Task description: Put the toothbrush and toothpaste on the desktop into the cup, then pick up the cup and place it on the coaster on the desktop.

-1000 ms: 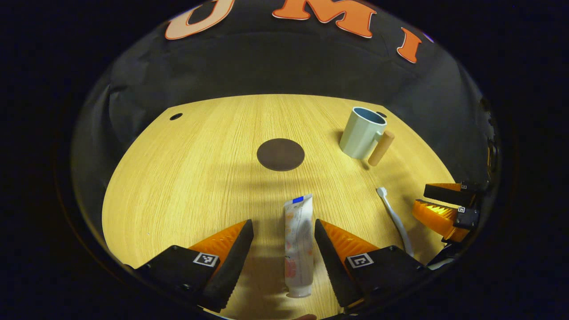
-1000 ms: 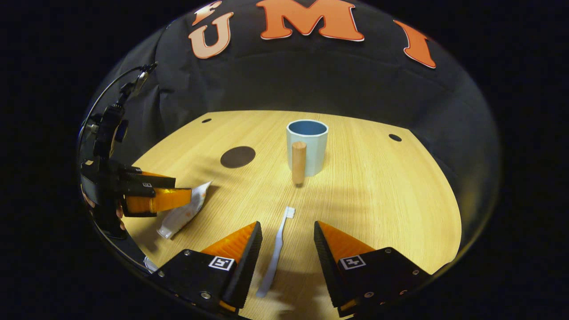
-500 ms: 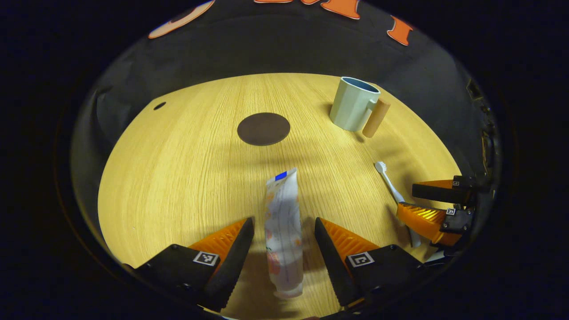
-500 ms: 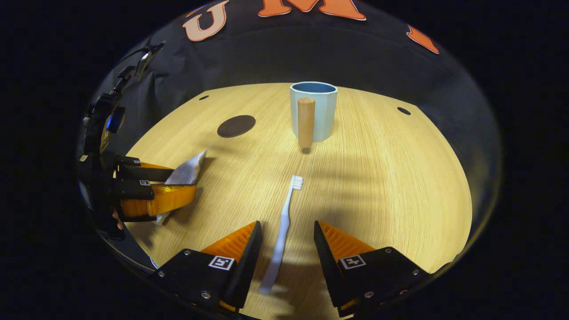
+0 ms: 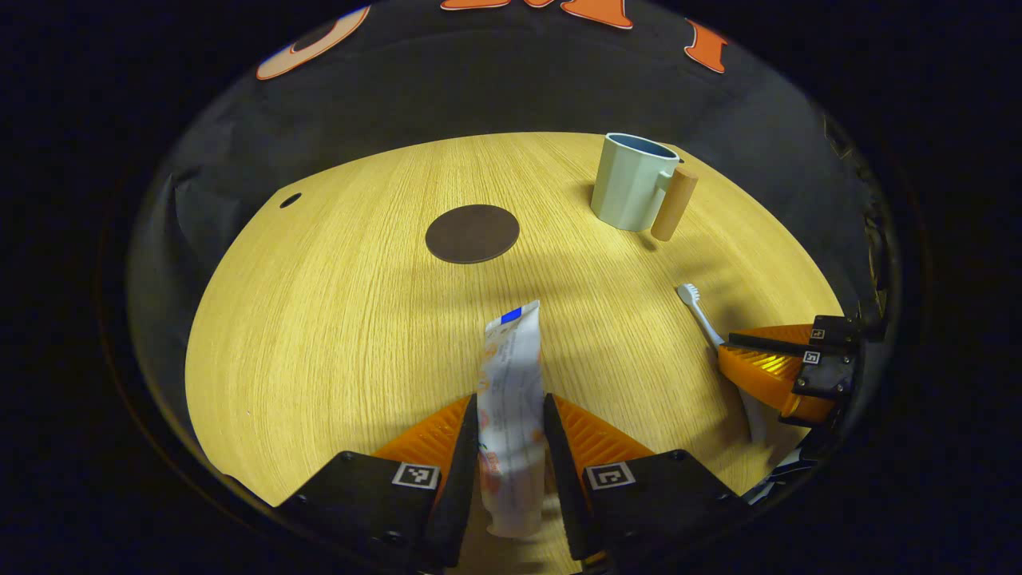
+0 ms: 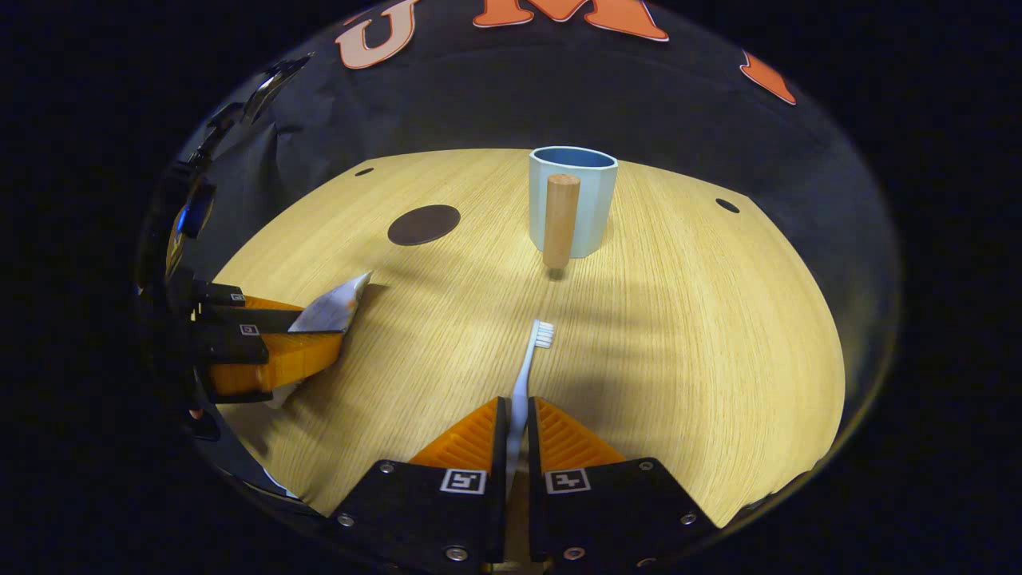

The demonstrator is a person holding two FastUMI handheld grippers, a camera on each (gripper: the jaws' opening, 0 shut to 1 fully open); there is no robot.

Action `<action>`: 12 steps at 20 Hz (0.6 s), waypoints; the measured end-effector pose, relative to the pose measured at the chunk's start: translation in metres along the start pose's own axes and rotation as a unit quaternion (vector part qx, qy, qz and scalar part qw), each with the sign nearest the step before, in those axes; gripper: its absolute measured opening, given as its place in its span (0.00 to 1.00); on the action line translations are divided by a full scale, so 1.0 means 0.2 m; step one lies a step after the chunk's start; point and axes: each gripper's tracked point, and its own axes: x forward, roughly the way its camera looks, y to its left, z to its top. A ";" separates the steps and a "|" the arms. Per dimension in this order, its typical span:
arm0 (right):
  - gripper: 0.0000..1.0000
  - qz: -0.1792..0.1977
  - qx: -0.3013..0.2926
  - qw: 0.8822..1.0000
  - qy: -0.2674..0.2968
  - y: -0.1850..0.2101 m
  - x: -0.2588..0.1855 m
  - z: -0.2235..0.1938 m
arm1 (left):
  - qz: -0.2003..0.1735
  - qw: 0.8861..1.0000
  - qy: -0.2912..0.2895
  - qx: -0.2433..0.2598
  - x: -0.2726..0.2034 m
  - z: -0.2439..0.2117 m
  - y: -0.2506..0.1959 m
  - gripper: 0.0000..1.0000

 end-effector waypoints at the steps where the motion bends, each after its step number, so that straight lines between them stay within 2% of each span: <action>1: 0.10 0.006 0.003 1.000 -0.002 0.01 0.00 0.01 | 0.000 1.000 -0.001 -0.006 0.01 0.01 0.00 0.52; 3: 0.06 0.016 0.006 1.000 -0.004 0.03 0.02 0.01 | -0.001 1.000 -0.005 -0.013 0.03 0.01 -0.01 0.46; 5: 0.05 0.021 0.002 1.000 -0.008 0.05 0.01 0.03 | -0.010 0.999 -0.005 -0.031 0.02 0.02 -0.01 0.21; 10: 0.05 0.032 0.011 0.999 -0.038 0.05 0.00 0.12 | -0.016 0.998 -0.011 -0.056 0.01 0.01 0.00 0.21; 12: 0.05 0.022 0.009 0.998 -0.050 0.01 -0.01 0.17 | -0.021 0.998 -0.014 -0.062 0.00 0.02 0.01 0.22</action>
